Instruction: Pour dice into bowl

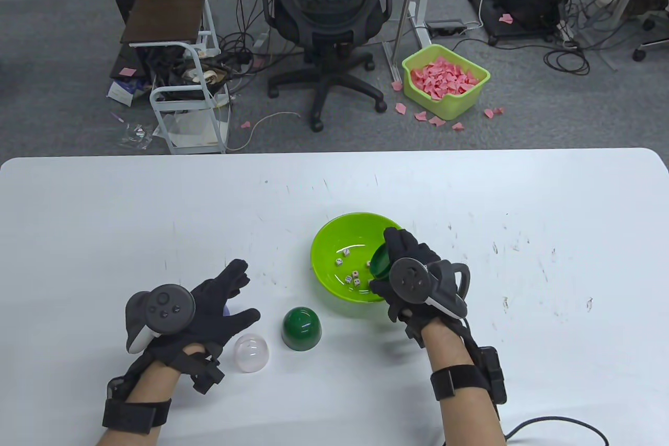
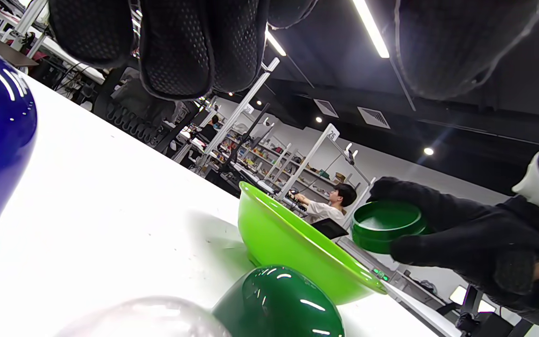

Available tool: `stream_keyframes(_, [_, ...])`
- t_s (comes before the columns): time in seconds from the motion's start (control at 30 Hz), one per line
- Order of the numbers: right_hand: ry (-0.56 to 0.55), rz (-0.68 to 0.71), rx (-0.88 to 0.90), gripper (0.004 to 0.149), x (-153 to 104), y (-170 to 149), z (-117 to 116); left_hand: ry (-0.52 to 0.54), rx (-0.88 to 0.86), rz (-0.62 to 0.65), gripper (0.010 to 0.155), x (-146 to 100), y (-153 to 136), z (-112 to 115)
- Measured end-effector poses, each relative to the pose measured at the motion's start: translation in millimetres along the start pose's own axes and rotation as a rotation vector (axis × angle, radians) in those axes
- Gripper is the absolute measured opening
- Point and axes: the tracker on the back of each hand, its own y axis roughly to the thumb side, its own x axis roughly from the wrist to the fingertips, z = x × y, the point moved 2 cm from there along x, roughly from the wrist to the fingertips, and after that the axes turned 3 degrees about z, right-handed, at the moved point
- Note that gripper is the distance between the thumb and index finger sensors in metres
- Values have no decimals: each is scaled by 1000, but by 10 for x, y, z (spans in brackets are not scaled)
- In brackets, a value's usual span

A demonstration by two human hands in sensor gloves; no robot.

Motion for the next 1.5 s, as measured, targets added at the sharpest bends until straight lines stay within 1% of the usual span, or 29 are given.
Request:
stream_keyframes(0.23, [-103, -38, 221, 98, -257, -115, 65, -18, 23, 0, 91, -4, -5, 59])
stream_keyframes(0.37, [-153, -100, 423, 97, -406, -263, 74, -22, 22, -3, 91, -7, -2, 71])
stream_keyframes(0.53, [-189, -138, 617, 97, -532, -381, 33, -32, 49, 1, 91, -10, 29, 89])
stream_keyframes(0.67, [-171, -126, 662, 97, -568, -413, -50, -39, 77, 3, 91, -23, 58, 95])
stream_keyframes(0.8, [-155, -99, 670, 97, -563, -414, -48, -62, 127, -13, 90, -25, 85, 107])
stream_keyframes(0.87, [-160, -93, 679, 97, -574, -415, -39, -103, 168, -27, 90, -17, 102, 148])
stream_keyframes(1.07, [-165, -75, 681, 97, -592, -395, -18, -327, 363, -102, 91, 12, 200, 389])
stream_keyframes(1.17, [-165, -66, 676, 97, -595, -373, -11, -406, 464, -140, 92, 16, 224, 502])
stream_keyframes(1.27, [-162, -59, 664, 97, -599, -358, -16, -518, 545, -203, 93, 11, 212, 620])
stream_keyframes(1.43, [-144, -55, 651, 97, -600, -329, -48, -622, 578, -248, 91, 12, 161, 766])
stream_keyframes(1.5, [-138, -51, 647, 97, -601, -316, -57, -628, 581, -253, 89, 12, 153, 787])
